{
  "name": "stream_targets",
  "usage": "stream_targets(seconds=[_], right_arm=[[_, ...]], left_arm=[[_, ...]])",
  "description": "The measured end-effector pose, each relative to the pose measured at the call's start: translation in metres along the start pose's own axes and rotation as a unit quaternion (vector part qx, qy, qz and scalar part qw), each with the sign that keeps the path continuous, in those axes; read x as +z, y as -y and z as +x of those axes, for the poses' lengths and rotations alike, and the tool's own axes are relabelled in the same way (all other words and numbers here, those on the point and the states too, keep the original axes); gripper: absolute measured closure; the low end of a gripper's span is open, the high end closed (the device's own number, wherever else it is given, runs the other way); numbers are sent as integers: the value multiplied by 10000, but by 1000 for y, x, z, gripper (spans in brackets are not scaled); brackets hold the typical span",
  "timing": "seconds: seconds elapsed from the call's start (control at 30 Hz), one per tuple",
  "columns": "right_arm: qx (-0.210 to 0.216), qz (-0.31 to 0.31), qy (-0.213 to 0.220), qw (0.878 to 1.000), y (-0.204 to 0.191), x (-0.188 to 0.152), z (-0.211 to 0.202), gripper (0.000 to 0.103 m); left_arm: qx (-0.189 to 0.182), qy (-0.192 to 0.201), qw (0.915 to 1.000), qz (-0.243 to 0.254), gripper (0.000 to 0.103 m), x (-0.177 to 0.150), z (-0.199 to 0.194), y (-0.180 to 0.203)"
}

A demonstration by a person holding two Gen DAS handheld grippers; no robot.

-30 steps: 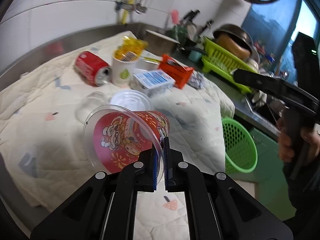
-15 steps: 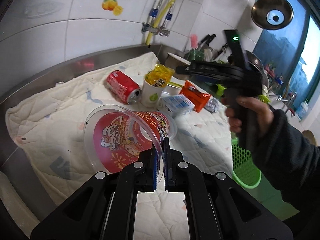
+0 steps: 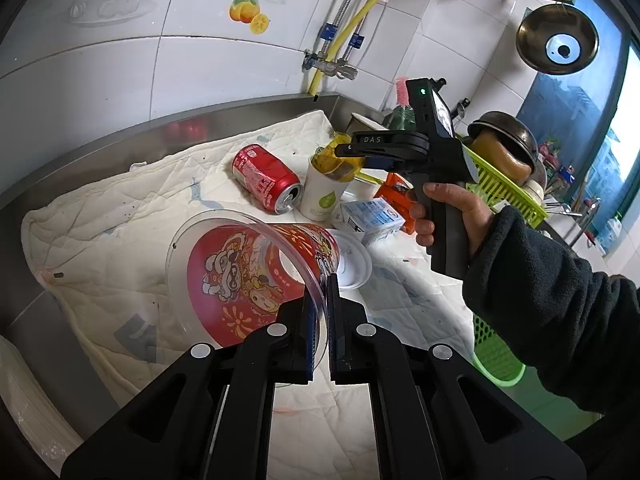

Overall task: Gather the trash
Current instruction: 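Grasp the yellow snack wrapper with the right gripper while the left gripper holds the red cup, then drop the yellow wrapper and red cup into the green wastebasket with both grippers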

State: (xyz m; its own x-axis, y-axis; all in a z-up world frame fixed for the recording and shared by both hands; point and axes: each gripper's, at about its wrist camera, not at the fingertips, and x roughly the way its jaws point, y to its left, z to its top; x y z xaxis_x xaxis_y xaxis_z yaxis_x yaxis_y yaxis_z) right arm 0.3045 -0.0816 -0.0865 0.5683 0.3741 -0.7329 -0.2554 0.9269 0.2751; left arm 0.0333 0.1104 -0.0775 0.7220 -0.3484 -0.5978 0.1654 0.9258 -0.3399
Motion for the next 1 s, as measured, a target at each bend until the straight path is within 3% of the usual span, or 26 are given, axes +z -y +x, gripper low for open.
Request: stream_targets(seconds=[0.13, 0.4, 0.6, 0.73, 0.83, 1.0], right_arm=[[187, 96, 141, 9997, 3, 2, -8, 86], [502, 247, 663, 9962, 7, -2, -60, 90], [489, 208, 1117, 9923, 23, -26, -134, 90], [-11, 278, 1245, 9918, 53, -67, -185, 90], [-749, 264, 1192, 9897, 78, -109, -213, 89], [-1858, 497, 688, 9789, 133, -183, -238, 89]], left_arm=[[33, -6, 10000, -21, 100, -1, -1, 0], [-27, 44, 10000, 85, 100, 7, -1, 6], [-211, 113, 9991, 340, 100, 16, -5, 27], [-496, 54, 9973, 530, 100, 18, 0, 52], [-749, -17, 9945, 736, 100, 17, 6, 76], [-1252, -249, 9853, 1137, 100, 15, 23, 125]])
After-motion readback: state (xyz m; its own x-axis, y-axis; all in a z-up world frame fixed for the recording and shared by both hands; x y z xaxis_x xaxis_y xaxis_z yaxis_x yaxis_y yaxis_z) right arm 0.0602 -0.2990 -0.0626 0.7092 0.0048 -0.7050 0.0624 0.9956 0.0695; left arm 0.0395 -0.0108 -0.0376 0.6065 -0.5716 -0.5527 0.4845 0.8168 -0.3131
